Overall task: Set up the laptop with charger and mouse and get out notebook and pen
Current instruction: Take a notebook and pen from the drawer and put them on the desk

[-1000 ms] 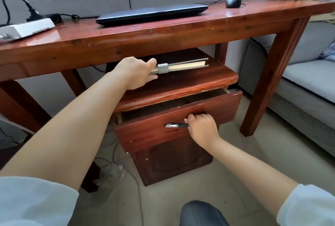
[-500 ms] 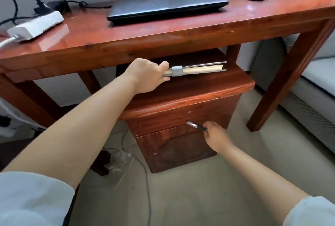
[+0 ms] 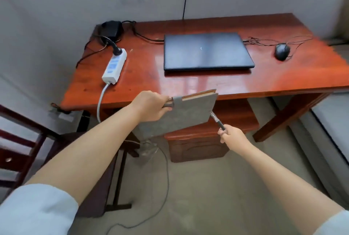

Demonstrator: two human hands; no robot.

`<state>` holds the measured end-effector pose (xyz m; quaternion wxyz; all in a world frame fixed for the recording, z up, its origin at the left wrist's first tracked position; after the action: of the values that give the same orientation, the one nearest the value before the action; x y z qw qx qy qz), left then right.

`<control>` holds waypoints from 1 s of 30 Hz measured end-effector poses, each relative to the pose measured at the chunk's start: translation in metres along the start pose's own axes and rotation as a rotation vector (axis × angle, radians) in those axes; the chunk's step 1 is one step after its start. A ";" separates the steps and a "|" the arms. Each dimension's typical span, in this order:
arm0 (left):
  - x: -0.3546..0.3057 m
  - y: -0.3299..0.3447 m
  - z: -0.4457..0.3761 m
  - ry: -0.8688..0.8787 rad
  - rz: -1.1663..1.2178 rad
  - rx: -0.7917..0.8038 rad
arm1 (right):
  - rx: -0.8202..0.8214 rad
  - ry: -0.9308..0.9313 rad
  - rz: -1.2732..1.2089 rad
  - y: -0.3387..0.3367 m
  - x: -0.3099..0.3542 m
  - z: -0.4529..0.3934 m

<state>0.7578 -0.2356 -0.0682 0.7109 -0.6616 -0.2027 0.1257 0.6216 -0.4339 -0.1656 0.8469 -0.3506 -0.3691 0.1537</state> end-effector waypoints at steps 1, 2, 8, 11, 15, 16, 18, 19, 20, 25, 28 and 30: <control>0.012 -0.016 0.010 -0.027 0.010 -0.026 | 0.011 0.006 -0.028 -0.008 0.017 0.006; 0.024 -0.032 0.020 -0.066 0.029 -0.060 | 0.031 0.023 -0.065 -0.014 0.032 0.010; 0.088 -0.074 0.048 -0.435 0.049 -0.165 | 0.203 0.097 -0.214 -0.013 0.110 0.020; 0.110 -0.069 0.037 -0.597 0.033 -0.159 | 0.164 0.042 -0.237 -0.016 0.138 0.001; 0.137 -0.057 0.000 -0.699 0.061 -0.110 | 0.173 0.020 -0.226 -0.030 0.153 -0.043; 0.145 -0.053 -0.013 -0.716 0.062 -0.089 | 0.177 0.006 -0.219 -0.037 0.158 -0.057; 0.162 -0.045 -0.039 -0.741 0.039 -0.038 | 0.183 -0.030 -0.221 -0.052 0.170 -0.088; 0.170 -0.039 -0.051 -0.754 0.024 0.002 | 0.190 -0.041 -0.223 -0.059 0.176 -0.104; 0.176 -0.033 -0.062 -0.767 0.010 0.053 | 0.199 -0.045 -0.222 -0.065 0.181 -0.119; 0.178 -0.001 -0.113 -0.835 0.017 0.231 | 0.278 0.003 -0.280 -0.084 0.205 -0.180; 0.153 0.028 -0.128 -0.898 0.232 0.251 | 0.312 0.039 -0.322 -0.087 0.208 -0.197; 0.141 0.048 -0.129 -0.983 0.380 0.255 | 0.323 0.058 -0.333 -0.090 0.204 -0.206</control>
<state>0.9458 -0.2827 -0.1043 0.5717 -0.4585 -0.3712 0.5702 0.9118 -0.4906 -0.0963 0.9160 -0.1492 -0.3679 0.0584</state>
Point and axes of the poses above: each hand's wrist, its own z-axis away from the middle knuckle, its own y-axis out of the palm, x = y × z, the point moved 5 cm from there along -z, towards the middle knuckle, and after that the axes turned 9 degrees about y, right-handed, at the moved point
